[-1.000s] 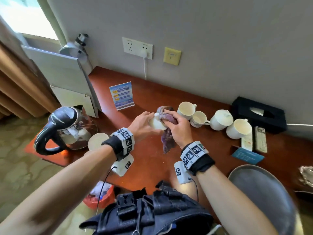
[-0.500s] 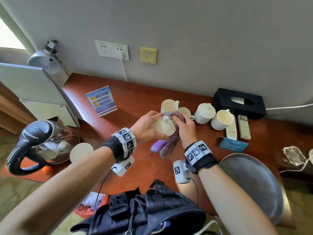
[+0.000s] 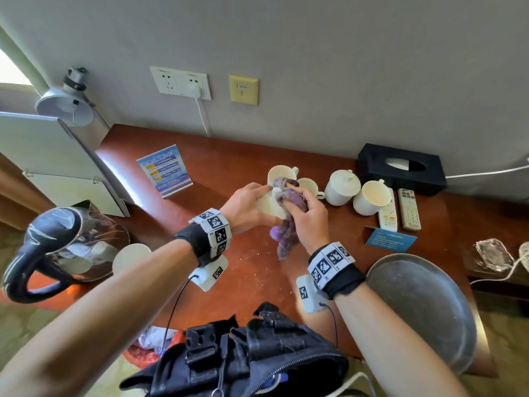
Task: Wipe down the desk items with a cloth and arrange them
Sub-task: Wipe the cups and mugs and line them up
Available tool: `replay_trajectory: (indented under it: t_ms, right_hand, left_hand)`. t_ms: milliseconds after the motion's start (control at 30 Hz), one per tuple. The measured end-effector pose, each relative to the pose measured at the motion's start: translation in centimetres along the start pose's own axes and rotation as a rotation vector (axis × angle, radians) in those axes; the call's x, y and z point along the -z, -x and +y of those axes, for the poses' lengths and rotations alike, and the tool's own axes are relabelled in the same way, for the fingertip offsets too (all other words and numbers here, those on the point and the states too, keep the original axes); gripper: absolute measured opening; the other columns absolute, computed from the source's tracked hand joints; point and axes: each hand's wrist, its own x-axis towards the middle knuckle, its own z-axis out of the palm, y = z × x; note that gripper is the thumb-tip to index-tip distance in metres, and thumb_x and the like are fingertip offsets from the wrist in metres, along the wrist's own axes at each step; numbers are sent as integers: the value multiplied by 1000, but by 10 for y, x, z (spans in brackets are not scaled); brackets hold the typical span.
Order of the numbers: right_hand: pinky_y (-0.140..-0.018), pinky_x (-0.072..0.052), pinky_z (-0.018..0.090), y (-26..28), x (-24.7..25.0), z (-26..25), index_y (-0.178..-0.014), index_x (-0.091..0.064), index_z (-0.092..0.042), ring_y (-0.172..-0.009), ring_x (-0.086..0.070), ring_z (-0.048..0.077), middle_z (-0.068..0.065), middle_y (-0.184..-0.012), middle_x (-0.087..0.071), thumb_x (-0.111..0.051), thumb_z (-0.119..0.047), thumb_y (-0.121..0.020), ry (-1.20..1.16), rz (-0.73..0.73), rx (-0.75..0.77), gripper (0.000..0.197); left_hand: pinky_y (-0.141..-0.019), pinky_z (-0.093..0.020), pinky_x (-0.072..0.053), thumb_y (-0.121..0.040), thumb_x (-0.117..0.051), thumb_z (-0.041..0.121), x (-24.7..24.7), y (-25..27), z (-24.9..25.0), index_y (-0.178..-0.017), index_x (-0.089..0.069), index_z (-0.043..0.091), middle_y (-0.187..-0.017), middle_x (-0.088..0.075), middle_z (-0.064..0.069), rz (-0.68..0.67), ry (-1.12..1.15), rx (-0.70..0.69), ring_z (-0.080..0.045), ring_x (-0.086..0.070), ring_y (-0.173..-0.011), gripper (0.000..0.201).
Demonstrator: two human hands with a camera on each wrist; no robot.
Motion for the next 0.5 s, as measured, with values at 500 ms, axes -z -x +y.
replay_trajectory:
  t_ms: [500]
  right_hand:
    - [-79,-54,18,19,15,0,-106,-71,-15,-89,-67,0,-7,-96,-73,-72,-15,-88,-6,78,-25,18]
  left_hand:
    - [-92,-29,-48,-71,-85,49,-5,0,11,-140,-56,15,-124,-55,-1,16,7,14,-20,-56,-110,82]
